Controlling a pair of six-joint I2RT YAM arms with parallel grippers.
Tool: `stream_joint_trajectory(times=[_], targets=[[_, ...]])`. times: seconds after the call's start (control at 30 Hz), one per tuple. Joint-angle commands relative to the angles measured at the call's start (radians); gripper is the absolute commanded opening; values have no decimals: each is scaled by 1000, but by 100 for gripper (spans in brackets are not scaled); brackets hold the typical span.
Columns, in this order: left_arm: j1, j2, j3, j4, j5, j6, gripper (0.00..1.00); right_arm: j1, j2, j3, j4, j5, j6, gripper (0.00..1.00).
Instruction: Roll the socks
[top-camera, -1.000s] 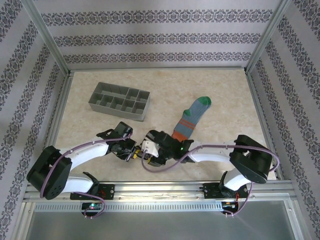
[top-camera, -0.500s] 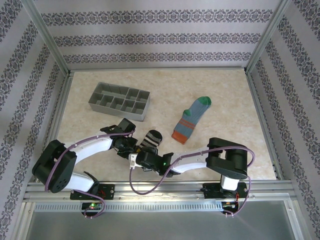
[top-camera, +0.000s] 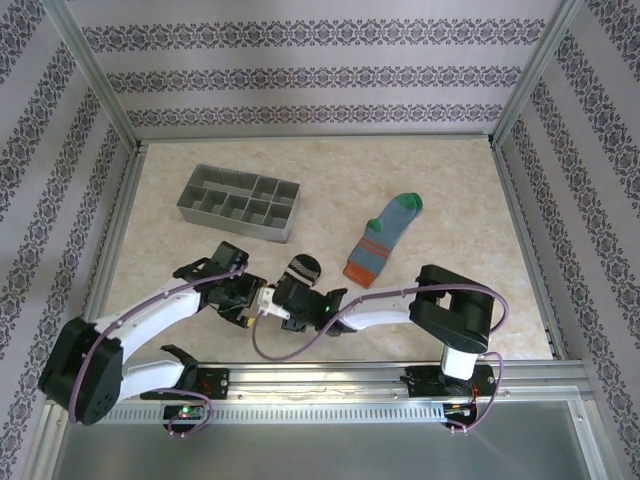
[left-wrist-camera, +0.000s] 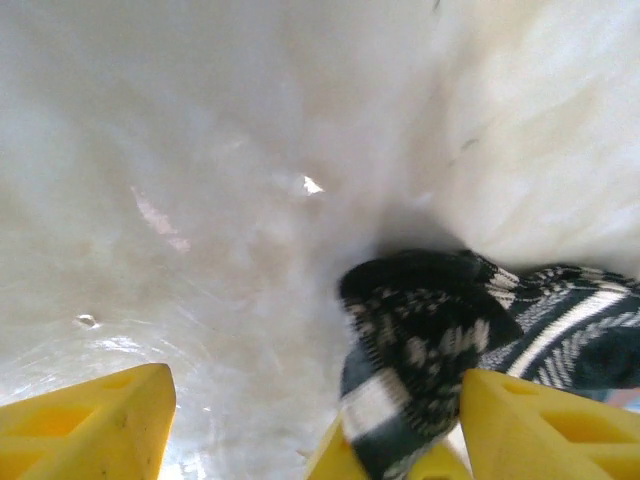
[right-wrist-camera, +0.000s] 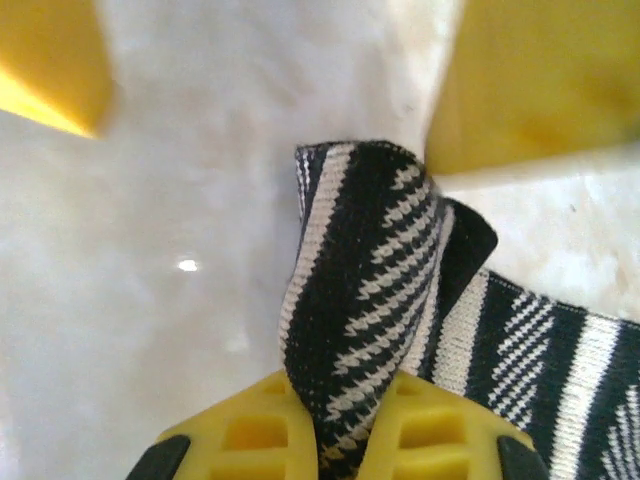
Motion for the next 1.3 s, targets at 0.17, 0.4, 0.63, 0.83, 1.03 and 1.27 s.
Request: stream_joint_trajectory(times=[0.17, 0.4, 0.63, 0.83, 1.03, 1.27], targets=[[88, -142, -46, -69, -26, 52, 75, -117, 62, -107, -196, -297, 162, 0], [83, -113, -76, 185, 34, 146, 64, -241, 96, -115, -180, -541, 244, 0], [46, 1, -75, 346, 92, 209, 57, -313, 133, -121, -180, -609, 336, 0], [10, 91, -47, 383, 98, 239, 57, -359, 168, -104, -209, -647, 390, 0], [-10, 171, -8, 418, 102, 262, 61, -394, 192, -100, -219, -682, 451, 0], [-32, 193, 19, 404, 73, 268, 64, -432, 214, -124, -190, -723, 515, 0]])
